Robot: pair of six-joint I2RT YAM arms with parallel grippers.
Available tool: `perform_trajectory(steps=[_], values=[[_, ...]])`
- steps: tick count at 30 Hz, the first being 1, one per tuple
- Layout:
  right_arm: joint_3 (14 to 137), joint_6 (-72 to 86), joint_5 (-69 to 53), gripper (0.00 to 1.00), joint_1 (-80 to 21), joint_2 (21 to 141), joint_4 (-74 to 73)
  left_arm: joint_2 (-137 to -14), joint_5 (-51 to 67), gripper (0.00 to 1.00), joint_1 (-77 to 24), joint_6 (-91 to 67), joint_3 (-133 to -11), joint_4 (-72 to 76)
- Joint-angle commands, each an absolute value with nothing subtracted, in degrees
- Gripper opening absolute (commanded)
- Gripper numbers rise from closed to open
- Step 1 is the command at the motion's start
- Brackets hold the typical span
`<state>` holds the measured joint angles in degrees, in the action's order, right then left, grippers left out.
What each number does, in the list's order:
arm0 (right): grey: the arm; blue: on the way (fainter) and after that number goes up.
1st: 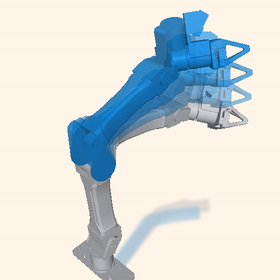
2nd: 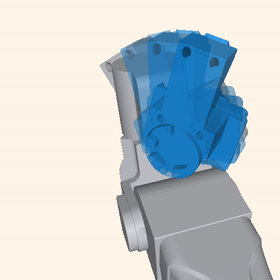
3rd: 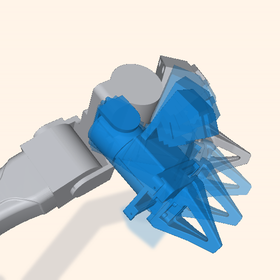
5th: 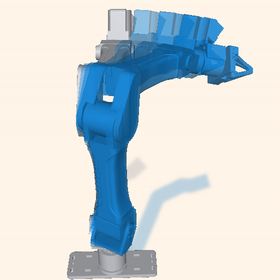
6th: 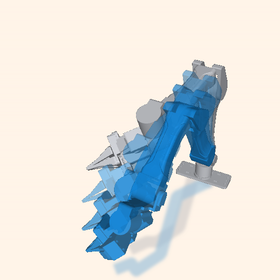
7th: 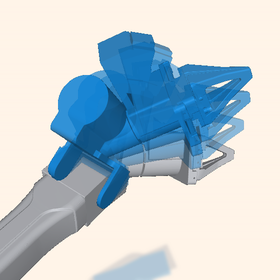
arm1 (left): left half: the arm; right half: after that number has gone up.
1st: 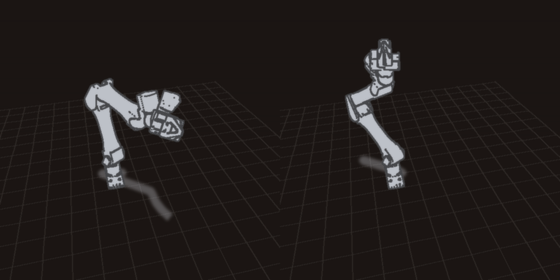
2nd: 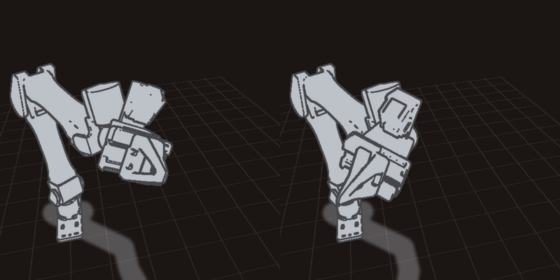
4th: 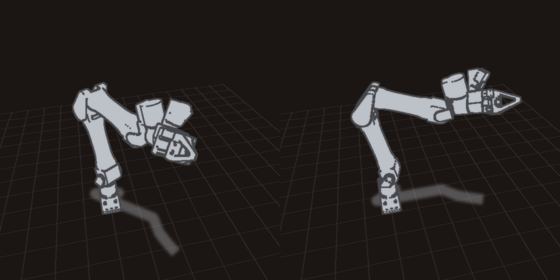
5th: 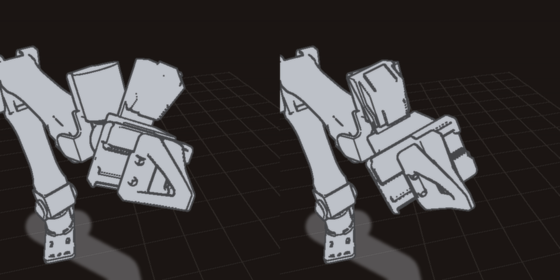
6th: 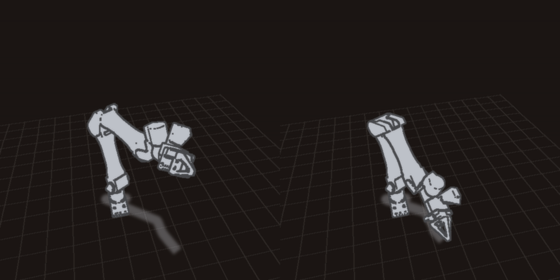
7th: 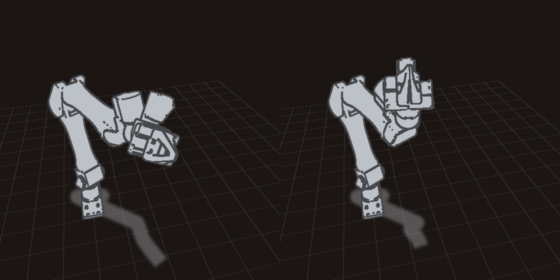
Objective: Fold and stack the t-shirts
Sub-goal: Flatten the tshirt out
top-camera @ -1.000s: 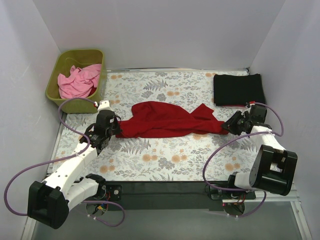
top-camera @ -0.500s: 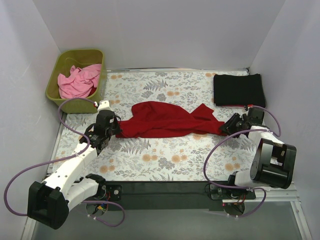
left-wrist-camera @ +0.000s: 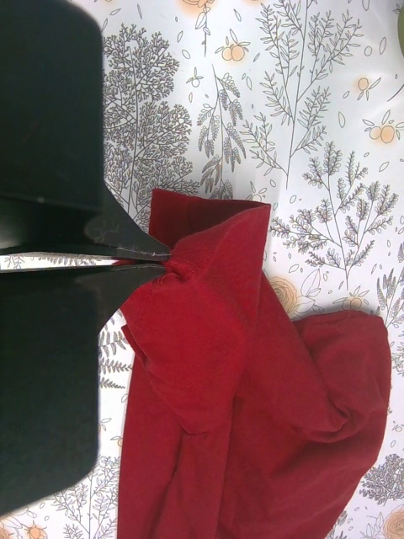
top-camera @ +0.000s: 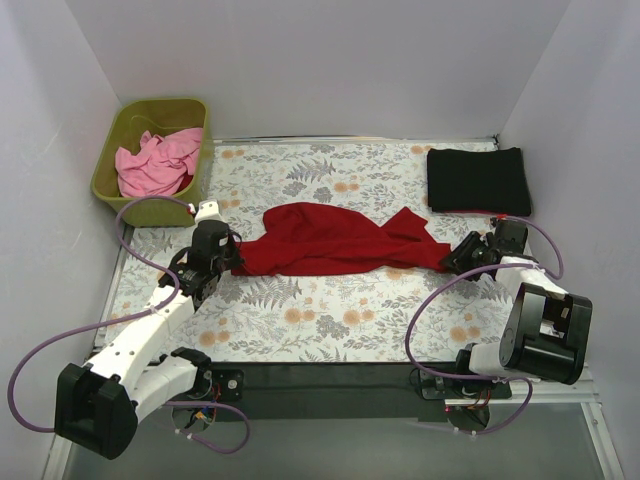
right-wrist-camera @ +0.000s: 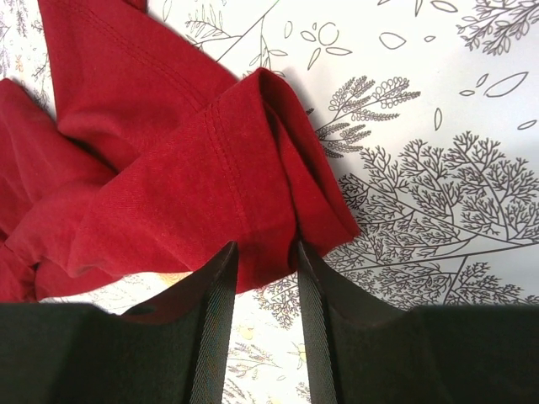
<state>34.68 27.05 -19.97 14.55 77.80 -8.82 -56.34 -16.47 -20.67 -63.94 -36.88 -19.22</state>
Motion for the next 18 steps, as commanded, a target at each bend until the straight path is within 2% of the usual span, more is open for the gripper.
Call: perform_trajectory(steps=[1,7,9,10,11,12,16,18], values=[[33.84,27.51,-18.81,0.35,14.50,76.47,-7.12,-54.41,-16.96,0.00,-20.21,-63.72,-36.47,-18.90],[34.10,28.12,-19.86,0.29,14.41,76.82,-6.24,-54.49,-17.14,0.00,-20.21,-63.81,-36.48,-18.90],[34.10,28.39,-20.39,0.23,14.41,76.64,-5.98,-54.23,-17.14,0.00,-20.21,-64.07,-36.56,-18.81],[34.19,28.48,-20.56,0.20,14.41,76.55,-5.98,-54.23,-17.40,0.00,-20.21,-64.25,-36.48,-18.55],[34.28,28.48,-21.26,0.08,14.41,76.20,-5.98,-54.32,-17.66,0.00,-20.21,-64.25,-36.65,-18.46],[34.36,28.65,-21.62,0.02,14.50,75.94,-5.98,-54.49,-17.93,0.00,-20.13,-64.86,-37.09,-18.46],[38.39,30.67,-23.99,0.01,14.41,73.57,-6.06,-55.89,-20.38,0.00,-19.43,-64.95,-42.26,-18.19],[41.82,32.07,-25.04,0.01,14.41,72.34,-6.24,-58.69,-21.79,0.00,-18.03,-63.99,-48.58,-18.02]])
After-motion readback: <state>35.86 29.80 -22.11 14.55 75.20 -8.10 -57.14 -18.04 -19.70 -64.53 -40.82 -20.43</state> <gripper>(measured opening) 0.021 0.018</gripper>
